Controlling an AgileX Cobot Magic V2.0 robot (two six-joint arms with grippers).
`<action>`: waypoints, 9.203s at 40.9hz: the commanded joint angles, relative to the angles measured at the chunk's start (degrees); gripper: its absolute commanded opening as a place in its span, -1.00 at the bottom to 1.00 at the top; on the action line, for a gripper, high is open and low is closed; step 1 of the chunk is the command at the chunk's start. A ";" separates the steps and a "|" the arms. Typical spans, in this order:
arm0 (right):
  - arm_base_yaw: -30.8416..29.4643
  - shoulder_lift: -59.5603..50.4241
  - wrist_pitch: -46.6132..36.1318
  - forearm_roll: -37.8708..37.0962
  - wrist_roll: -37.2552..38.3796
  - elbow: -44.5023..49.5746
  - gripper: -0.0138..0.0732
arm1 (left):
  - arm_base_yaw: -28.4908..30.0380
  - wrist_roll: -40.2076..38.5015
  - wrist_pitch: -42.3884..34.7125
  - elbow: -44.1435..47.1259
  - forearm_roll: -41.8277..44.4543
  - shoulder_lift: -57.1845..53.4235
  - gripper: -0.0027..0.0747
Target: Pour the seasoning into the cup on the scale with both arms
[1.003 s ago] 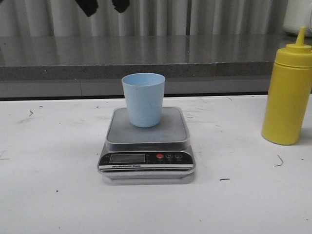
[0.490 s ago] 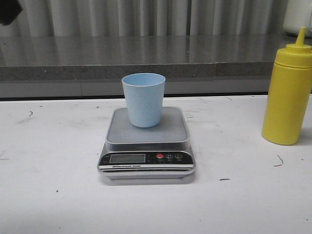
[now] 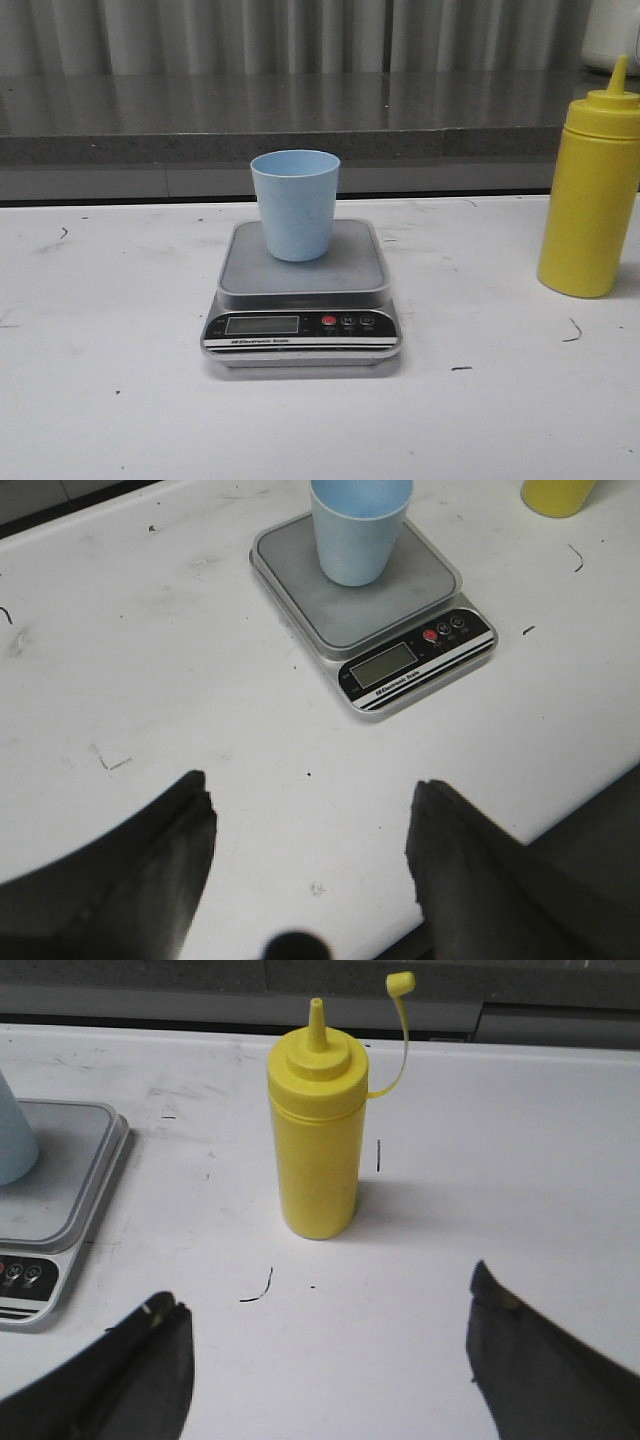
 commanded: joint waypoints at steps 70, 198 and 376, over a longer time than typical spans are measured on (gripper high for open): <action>7.22 57.93 -93.01 4.36 3.91 16.37 0.66 | -0.36 0.03 -4.15 -1.34 -0.74 -0.17 0.15; 18.80 55.53 -34.56 10.17 -65.18 -29.17 0.10 | -0.36 0.03 -4.15 -1.34 -1.51 -0.17 0.15; -0.74 79.21 -106.46 -20.81 8.50 -7.65 0.00 | -0.36 0.03 -4.15 -1.34 -1.51 -0.17 0.15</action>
